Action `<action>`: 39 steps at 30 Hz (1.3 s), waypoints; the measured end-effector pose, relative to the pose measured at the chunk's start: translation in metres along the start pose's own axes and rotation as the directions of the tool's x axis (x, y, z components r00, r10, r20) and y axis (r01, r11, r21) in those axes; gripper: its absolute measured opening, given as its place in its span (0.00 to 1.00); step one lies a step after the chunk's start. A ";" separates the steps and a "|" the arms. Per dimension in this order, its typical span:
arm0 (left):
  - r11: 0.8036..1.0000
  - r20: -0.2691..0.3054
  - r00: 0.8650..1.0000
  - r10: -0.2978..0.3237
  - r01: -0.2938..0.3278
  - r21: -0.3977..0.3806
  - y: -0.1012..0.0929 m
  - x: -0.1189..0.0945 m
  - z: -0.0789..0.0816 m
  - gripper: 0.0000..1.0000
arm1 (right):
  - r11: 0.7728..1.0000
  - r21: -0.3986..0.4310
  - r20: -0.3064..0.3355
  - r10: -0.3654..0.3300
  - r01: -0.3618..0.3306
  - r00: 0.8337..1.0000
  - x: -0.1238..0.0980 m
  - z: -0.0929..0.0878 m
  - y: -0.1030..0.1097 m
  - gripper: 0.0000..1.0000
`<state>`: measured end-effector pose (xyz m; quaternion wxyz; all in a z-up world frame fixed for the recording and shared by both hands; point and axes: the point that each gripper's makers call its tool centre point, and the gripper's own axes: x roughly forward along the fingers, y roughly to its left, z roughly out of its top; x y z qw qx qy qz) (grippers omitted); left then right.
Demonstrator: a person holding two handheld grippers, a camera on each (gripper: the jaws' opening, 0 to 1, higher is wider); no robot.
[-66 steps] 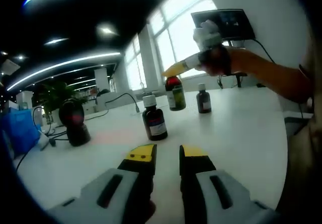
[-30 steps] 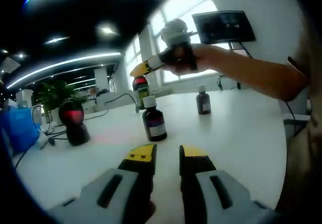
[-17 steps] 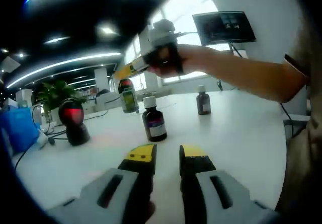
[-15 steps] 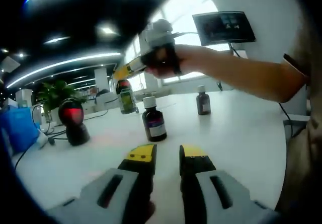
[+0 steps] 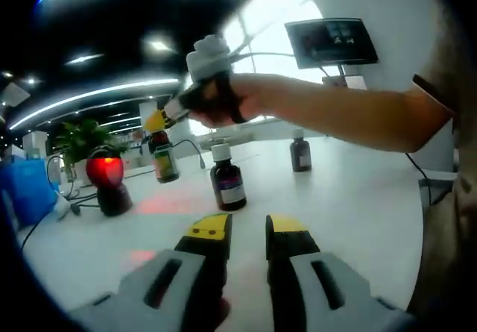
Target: Rotate the medicine bottle to make it face forward pick up the medicine bottle inspect the drug traceability code place the medicine on the table
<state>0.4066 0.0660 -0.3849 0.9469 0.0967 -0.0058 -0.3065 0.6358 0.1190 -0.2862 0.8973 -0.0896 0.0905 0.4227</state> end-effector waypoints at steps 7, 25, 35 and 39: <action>1.000 0.001 1.000 -0.002 0.002 -0.001 -0.001 0.000 0.001 0.10 | 1.000 0.025 -0.006 0.006 -0.006 1.000 0.011 -0.003 0.001 0.16; 1.000 0.003 1.000 -0.004 0.004 -0.004 -0.002 -0.001 0.002 0.10 | 1.000 0.004 -0.021 0.024 -0.023 0.999 0.021 -0.002 0.016 0.16; 1.000 0.004 1.000 -0.004 0.004 -0.006 -0.001 -0.001 0.001 0.10 | 1.000 -0.002 -0.022 0.027 -0.027 0.999 0.022 -0.002 0.018 0.16; 1.000 0.003 1.000 -0.004 0.004 -0.006 -0.001 -0.001 0.001 0.10 | 1.000 -0.002 -0.020 0.025 -0.025 0.999 0.020 -0.001 0.017 0.16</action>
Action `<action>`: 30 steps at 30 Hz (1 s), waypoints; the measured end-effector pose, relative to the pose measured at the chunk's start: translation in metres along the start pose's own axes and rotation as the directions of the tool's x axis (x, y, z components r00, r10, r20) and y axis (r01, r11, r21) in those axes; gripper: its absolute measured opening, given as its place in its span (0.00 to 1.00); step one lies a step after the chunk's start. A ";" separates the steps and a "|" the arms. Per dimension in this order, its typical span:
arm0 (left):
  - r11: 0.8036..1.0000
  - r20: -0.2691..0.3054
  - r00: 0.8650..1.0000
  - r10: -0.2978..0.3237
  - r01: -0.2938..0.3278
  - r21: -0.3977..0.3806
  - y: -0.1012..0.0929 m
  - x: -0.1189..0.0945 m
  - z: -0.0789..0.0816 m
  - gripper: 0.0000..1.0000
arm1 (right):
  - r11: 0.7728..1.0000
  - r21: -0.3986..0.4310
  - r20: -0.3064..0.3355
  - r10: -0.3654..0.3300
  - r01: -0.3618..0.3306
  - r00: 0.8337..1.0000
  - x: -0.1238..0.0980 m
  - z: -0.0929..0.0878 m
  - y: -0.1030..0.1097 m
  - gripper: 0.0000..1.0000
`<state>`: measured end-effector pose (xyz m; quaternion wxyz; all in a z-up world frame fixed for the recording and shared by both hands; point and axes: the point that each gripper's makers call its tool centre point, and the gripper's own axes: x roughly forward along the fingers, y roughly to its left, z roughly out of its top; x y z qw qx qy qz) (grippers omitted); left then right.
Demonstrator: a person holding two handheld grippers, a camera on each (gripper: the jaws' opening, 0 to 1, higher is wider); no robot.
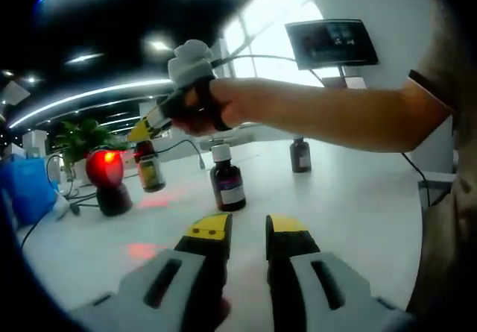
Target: Rotate the medicine bottle to make it face forward pick up the medicine bottle inspect the drug traceability code place the medicine on the table
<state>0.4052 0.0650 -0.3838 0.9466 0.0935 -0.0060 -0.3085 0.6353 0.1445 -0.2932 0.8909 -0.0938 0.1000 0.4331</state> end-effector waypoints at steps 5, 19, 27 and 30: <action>1.000 -0.001 1.000 0.001 -0.001 0.000 0.000 0.000 0.000 0.10 | 1.000 0.003 0.002 -0.005 0.005 1.000 -0.001 0.000 -0.002 0.16; 1.000 0.001 1.000 -0.001 0.001 0.002 0.000 0.000 0.000 0.10 | 1.000 -0.003 0.003 -0.009 0.009 1.000 -0.002 0.001 -0.002 0.16; 1.000 0.000 1.000 -0.001 0.001 0.003 0.000 0.000 0.000 0.10 | 1.000 -0.012 0.007 -0.010 0.011 1.000 -0.005 0.003 -0.002 0.16; 1.000 0.000 1.000 -0.001 0.001 0.003 0.000 0.000 0.000 0.10 | 1.000 -0.012 0.010 -0.014 0.014 1.000 -0.007 0.004 -0.003 0.16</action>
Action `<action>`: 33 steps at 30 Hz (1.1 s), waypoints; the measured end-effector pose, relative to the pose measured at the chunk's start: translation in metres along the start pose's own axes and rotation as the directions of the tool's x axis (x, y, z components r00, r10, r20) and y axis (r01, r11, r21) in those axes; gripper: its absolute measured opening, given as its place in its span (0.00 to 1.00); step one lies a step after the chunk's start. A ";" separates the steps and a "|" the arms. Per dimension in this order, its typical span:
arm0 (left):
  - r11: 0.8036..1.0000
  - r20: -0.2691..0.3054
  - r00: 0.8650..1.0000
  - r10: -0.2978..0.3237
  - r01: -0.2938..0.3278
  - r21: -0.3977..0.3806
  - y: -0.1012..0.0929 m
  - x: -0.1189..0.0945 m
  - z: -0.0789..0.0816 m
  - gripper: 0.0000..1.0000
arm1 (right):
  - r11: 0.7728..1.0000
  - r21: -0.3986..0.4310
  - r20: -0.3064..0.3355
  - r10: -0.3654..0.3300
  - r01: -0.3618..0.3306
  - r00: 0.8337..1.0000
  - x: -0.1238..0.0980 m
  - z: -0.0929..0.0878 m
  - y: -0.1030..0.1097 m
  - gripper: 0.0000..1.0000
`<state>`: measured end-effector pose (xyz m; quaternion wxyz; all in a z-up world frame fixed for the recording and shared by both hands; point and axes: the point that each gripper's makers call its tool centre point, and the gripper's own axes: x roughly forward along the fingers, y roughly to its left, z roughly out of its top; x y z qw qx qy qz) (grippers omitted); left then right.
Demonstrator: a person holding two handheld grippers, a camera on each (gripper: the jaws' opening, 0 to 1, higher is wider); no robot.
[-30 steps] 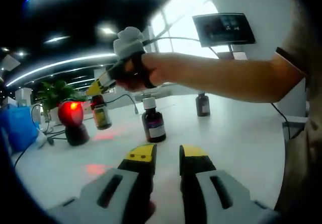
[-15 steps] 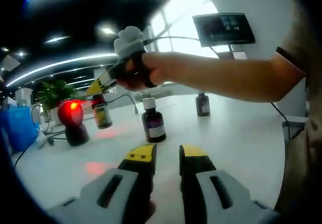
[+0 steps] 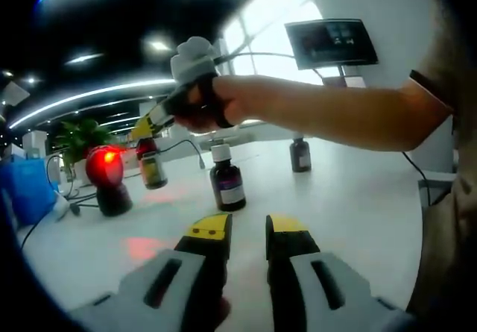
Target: Rotate the medicine bottle to make it face forward pick up the medicine bottle inspect the drug traceability code place the medicine on the table
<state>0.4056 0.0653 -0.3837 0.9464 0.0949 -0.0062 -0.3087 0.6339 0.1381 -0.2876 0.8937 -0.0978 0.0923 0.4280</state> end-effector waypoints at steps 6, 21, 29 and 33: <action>1.000 -0.001 1.000 0.001 -0.001 -0.001 0.000 0.000 0.000 0.10 | 1.000 -0.002 0.001 -0.003 0.003 1.000 -0.006 0.002 -0.003 0.16; 1.000 -0.001 1.000 0.005 -0.005 -0.007 0.001 0.000 -0.001 0.10 | 0.999 -0.020 0.027 -0.032 0.032 0.999 -0.035 0.009 -0.014 0.16; 1.000 -0.001 1.000 0.006 -0.006 -0.006 0.002 0.000 -0.001 0.10 | 0.998 -0.029 0.037 -0.054 0.056 0.998 -0.056 0.008 -0.025 0.16; 1.000 -0.003 1.000 0.007 -0.007 -0.005 0.002 0.001 -0.002 0.10 | 0.997 -0.027 0.037 -0.069 0.070 0.997 -0.067 0.005 -0.034 0.16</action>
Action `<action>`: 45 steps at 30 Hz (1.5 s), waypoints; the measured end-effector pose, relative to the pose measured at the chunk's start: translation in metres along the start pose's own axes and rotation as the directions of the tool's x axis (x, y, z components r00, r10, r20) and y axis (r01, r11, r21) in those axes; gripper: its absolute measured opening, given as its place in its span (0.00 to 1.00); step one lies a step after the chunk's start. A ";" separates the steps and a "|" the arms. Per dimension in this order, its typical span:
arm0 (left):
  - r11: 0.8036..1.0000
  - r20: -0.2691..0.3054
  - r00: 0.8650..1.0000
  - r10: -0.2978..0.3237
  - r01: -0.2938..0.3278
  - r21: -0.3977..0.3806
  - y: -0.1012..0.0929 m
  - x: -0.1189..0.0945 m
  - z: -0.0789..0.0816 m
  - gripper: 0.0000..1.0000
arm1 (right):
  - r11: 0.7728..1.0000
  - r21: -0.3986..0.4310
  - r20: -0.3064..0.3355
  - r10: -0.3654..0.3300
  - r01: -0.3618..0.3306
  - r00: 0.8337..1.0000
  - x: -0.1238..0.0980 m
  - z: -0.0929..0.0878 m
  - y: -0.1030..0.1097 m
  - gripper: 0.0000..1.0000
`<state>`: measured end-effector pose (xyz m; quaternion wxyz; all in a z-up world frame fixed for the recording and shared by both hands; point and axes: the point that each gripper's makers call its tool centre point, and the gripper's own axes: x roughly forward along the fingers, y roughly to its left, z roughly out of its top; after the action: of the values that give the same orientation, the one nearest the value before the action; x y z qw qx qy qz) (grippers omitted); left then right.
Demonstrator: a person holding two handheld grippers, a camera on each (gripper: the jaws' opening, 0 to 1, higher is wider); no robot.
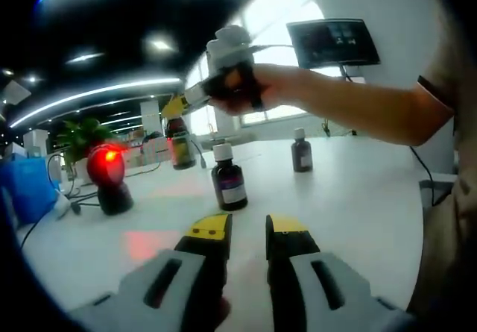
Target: Rotate the medicine bottle to make it face forward pick up the medicine bottle inspect the drug traceability code place the medicine on the table
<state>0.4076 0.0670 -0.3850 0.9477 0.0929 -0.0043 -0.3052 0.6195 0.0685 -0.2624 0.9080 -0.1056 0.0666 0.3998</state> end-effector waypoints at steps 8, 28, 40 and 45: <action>1.000 -0.007 1.000 0.004 -0.004 0.003 0.000 0.000 -0.001 0.10 | 0.999 0.007 -0.006 -0.036 0.036 0.999 -0.021 -0.010 -0.017 0.16; 1.000 -0.018 1.000 0.014 -0.014 0.011 0.002 0.000 -0.001 0.10 | 0.996 0.002 0.029 -0.091 0.091 0.995 -0.086 -0.019 -0.031 0.16; 1.000 -0.022 1.000 0.017 -0.016 0.014 0.002 0.000 -0.002 0.10 | 0.993 0.021 0.016 -0.117 0.117 0.993 -0.112 -0.041 -0.034 0.16; 1.000 -0.025 0.999 0.019 -0.019 0.015 0.002 0.000 -0.003 0.10 | 0.992 0.026 0.007 -0.121 0.120 0.993 -0.122 -0.050 -0.034 0.16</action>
<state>0.4096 0.0692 -0.3873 0.9498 0.1036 0.0047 -0.2950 0.5612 -0.0525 -0.2809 0.9321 -0.0962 0.0615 0.3438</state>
